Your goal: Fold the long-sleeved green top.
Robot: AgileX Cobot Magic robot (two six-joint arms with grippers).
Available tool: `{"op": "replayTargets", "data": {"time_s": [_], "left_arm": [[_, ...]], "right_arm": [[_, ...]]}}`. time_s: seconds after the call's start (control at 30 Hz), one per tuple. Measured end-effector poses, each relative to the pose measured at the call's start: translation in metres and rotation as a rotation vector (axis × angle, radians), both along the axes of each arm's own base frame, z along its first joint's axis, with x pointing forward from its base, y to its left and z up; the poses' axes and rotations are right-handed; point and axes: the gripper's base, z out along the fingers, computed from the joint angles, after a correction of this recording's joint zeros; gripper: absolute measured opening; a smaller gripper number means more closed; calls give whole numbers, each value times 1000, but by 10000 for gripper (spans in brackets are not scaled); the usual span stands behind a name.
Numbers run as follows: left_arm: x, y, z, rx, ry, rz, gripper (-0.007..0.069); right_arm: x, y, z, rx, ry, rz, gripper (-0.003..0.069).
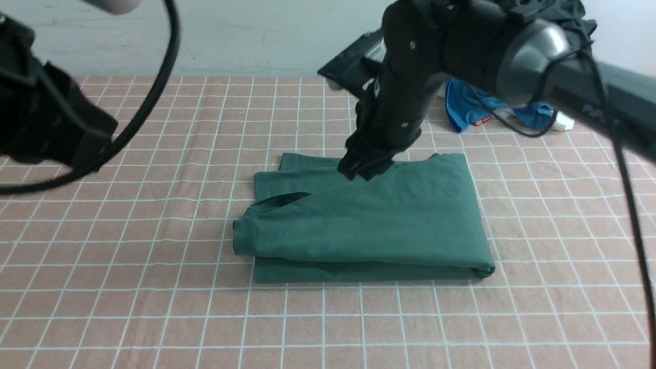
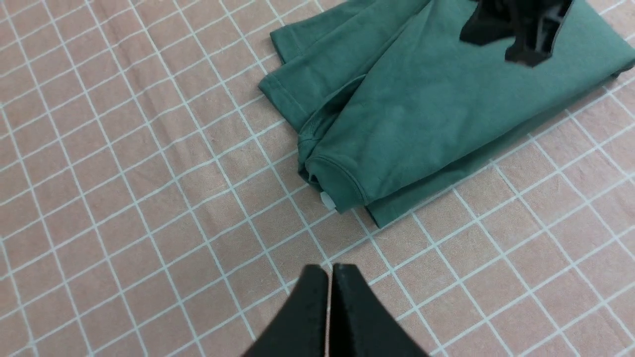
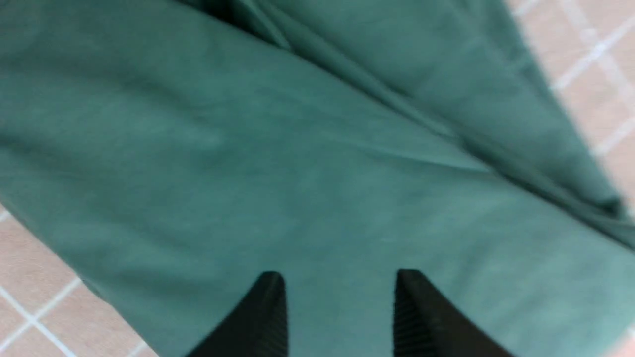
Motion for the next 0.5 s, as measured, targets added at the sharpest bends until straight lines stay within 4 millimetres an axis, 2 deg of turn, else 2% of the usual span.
{"op": "replayTargets", "data": {"time_s": [0.03,0.1,0.17,0.23,0.27,0.37,0.43,0.5], "left_arm": [[-11,4,-4,-3,-20,3,-3],[-41,14,-15,-10,-72,21,-3],[-62,23,-24,-19,-111,46,-3],[-85,31,-34,-38,-160,77,-3],[-104,39,-44,-59,-208,106,-3],[-126,46,-58,-99,-273,132,-3],[-142,52,-79,-137,-314,152,-3],[-151,54,-92,-155,-344,156,-3]], "right_arm": [[-4,-4,13,14,-23,-6,188],[-22,-18,59,78,-105,-17,95],[-36,-25,85,126,-147,-15,47],[-59,-35,119,204,-193,-5,6],[-75,-43,141,254,-224,13,-4],[-101,-54,166,324,-255,51,-11],[-131,-68,182,377,-269,85,-11],[-149,-76,185,398,-260,106,-13]]}}
